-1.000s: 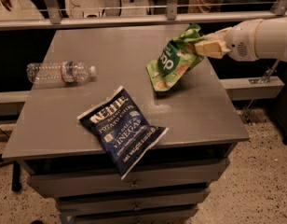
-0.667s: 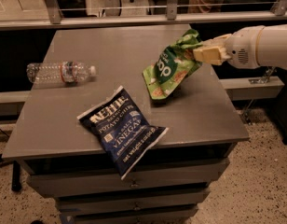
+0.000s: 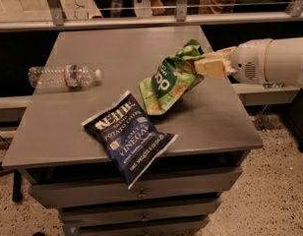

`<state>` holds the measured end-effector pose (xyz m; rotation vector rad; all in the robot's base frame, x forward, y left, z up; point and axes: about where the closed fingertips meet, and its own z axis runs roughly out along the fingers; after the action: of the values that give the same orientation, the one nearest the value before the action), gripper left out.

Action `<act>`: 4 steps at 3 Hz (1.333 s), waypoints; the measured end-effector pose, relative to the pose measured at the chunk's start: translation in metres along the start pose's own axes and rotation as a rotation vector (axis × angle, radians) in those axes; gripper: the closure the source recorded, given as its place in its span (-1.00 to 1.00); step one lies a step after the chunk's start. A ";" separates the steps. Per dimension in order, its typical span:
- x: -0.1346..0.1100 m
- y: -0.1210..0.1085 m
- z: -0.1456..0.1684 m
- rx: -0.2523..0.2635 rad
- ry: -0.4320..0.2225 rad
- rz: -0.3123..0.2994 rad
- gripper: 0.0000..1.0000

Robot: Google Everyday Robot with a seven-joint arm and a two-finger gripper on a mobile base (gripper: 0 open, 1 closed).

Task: Move green rice chip bag near blue chip bag

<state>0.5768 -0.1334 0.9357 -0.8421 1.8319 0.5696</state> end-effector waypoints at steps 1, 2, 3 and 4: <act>0.003 0.008 0.005 -0.017 -0.003 0.009 0.19; 0.005 0.010 0.007 -0.021 -0.005 0.009 -0.27; 0.006 0.010 0.008 -0.021 -0.005 0.006 -0.74; 0.006 0.007 0.008 -0.019 -0.002 -0.004 -1.00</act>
Offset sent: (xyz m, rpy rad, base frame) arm -0.0042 0.0076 -0.0104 0.0184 0.0087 0.0120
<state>0.5746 -0.1253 0.9276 -0.8579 1.8251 0.5862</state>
